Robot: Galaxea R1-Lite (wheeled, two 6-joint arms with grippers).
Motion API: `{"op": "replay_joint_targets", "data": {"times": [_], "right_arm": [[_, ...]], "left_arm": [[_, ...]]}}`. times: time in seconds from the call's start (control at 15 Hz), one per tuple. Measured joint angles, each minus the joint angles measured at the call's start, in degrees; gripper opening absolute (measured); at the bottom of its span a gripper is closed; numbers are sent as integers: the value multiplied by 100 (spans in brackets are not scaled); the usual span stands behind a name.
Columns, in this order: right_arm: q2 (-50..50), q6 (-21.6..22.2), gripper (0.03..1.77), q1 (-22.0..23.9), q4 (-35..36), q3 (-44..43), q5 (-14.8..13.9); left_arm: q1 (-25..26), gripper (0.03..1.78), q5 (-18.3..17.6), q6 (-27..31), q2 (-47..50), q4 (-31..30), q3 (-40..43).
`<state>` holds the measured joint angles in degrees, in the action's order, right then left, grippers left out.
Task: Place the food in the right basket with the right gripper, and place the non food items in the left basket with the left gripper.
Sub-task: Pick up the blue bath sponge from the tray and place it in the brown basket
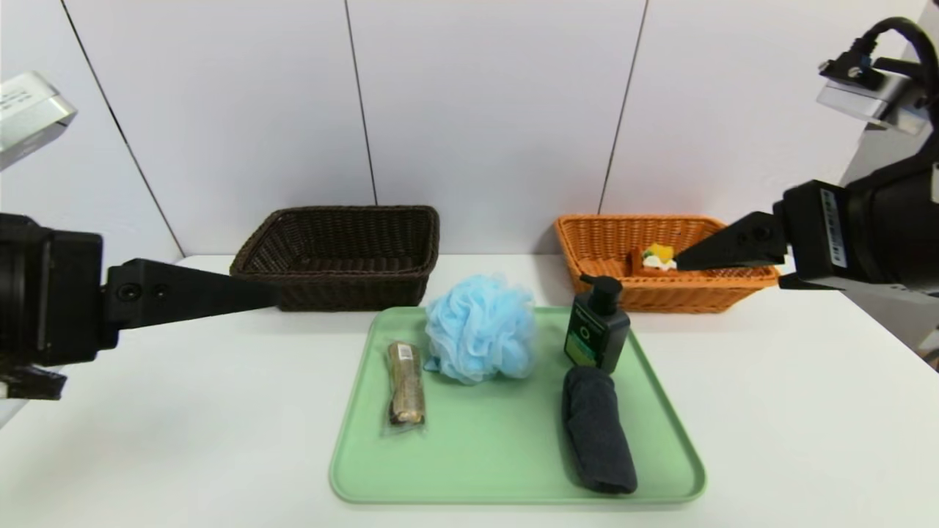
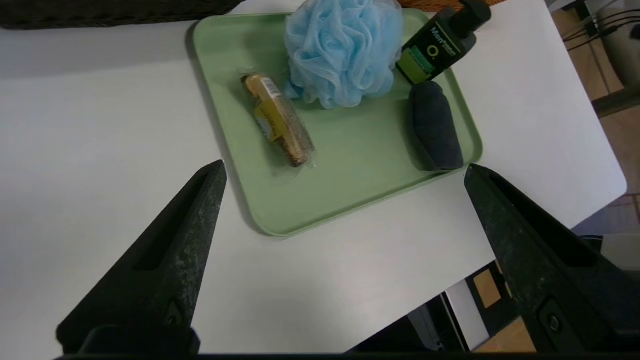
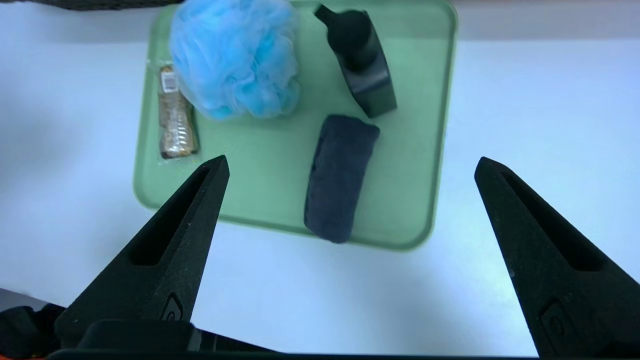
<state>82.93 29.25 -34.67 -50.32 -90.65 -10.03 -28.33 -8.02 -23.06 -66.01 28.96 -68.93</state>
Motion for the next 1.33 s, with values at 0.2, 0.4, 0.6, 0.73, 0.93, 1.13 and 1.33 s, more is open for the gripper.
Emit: {"op": "replay_joint_targets", "data": {"times": [0.2,0.4,0.6,0.73,0.93,1.13,1.33], "right_arm": [[-568,99,169,226,38,695,-44],[-1157,116,169,505,179,1392,-46],[-1744,127,170,877,728,2092,-41],[-2015,154,170,1136,877,2414,-33],[-2210,466,170,1293,969,2569,-5],[-2256,516,170,1414,1399,2693,-20],[-2258,521,170,1469,1499,2816,-7]], "left_arm": [[-614,169,419,-195,-689,-216,-378],[-1073,169,870,-204,-1477,-395,-808],[-1356,169,1223,-223,-2381,-323,-1520],[-1513,169,1402,-405,-2993,-143,-2137],[-1734,169,1446,-1040,-3834,402,-3195],[-1869,169,1509,-1414,-4656,1211,-4135],[-1919,169,1918,-1191,-5210,1473,-4358]]}}
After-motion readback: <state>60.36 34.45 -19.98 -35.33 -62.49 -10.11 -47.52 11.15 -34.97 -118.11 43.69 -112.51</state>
